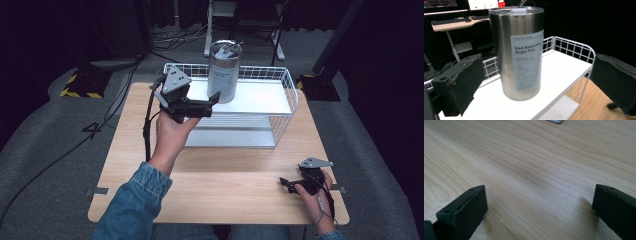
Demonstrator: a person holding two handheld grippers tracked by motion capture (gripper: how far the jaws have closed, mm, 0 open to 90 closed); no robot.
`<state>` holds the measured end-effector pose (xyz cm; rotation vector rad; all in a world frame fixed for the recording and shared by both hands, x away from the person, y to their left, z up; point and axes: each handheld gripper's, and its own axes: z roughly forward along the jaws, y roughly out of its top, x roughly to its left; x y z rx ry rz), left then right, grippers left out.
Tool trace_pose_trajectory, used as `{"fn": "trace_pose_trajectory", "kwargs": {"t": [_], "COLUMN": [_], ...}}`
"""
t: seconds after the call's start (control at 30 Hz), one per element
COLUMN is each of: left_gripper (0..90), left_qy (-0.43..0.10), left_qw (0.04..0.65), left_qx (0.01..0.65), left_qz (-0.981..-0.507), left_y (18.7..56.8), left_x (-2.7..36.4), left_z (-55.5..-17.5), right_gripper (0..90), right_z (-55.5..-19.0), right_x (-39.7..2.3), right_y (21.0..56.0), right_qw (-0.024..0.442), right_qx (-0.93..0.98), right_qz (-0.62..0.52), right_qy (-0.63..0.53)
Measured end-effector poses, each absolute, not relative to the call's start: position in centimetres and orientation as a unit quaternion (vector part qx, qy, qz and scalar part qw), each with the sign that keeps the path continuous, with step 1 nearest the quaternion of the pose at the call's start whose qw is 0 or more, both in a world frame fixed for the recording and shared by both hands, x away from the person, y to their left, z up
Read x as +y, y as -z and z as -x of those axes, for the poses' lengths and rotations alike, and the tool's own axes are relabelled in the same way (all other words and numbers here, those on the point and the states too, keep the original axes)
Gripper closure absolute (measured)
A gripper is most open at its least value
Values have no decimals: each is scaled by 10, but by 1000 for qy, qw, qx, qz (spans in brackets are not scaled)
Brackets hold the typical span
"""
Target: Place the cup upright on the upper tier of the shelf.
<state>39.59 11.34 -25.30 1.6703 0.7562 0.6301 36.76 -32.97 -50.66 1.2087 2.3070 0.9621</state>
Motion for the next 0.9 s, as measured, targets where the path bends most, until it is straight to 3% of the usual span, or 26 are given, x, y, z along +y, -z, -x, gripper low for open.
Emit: {"fn": "trace_pose_trajectory", "kwargs": {"t": [0.27,0.77,0.9], "left_gripper": [0,0,0], "left_qy": [-265,-281,-259], "left_qw": [557,515,511], "left_qx": [326,357,372], "left_qz": [-717,-727,-730], "left_y": [271,349,373], "left_x": [146,201,211], "left_z": [-366,-317,-312], "right_gripper": [4,4,4], "right_z": [-368,-368,-368], "right_x": [-330,-330,-330], "right_y": [507,507,507], "right_qw": [182,182,182], "right_qx": [817,817,817], "right_qz": [-428,-428,-428], "right_qy": [-341,-341,-341]}}
